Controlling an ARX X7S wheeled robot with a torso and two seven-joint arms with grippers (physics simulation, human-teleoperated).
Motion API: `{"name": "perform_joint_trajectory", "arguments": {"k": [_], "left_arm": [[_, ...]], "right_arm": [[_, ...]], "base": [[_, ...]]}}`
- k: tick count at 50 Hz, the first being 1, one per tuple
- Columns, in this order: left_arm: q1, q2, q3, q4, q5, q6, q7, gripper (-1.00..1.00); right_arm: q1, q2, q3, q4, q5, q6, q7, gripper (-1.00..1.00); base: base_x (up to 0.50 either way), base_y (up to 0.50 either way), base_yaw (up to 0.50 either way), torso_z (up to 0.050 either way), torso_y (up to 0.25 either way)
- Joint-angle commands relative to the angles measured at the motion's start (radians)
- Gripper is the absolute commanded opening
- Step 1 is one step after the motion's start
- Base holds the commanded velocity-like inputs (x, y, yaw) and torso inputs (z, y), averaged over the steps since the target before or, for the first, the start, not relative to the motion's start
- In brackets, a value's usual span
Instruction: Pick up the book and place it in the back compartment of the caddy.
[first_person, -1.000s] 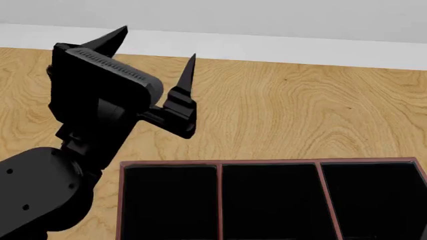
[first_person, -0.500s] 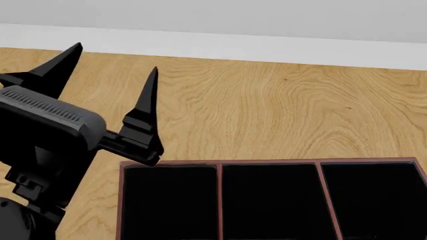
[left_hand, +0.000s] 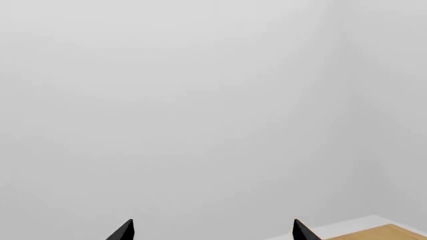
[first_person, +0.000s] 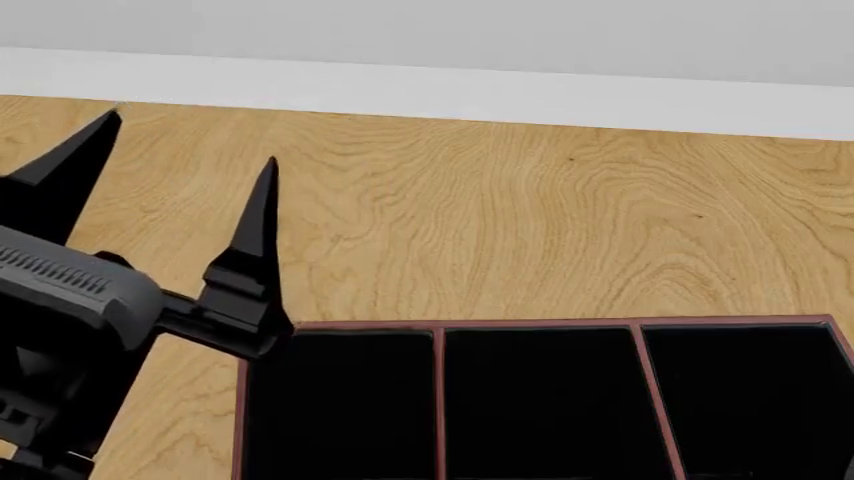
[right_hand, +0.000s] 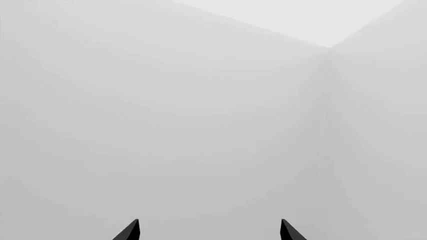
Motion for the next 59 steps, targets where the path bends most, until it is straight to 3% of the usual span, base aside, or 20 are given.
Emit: {"name": "perform_joint_trajectory", "arguments": {"k": [1,59], "left_arm": [[0.024,-0.020,0.001,0.028,0.017,0.009,-0.018,1.00],[0.205,-0.246,-0.050,0.364,0.149,0.077,-0.262,1.00]], "right_arm": [[-0.001,0.000,0.002,0.005,0.002,-0.007,-0.006,1.00],[0.024,0.000,0.046,-0.237,-0.043,0.264,0.036,1.00]], "base": [[0.00,0.00,0.00,0.000,0.000],[0.00,0.00,0.00,0.000,0.000]]}}
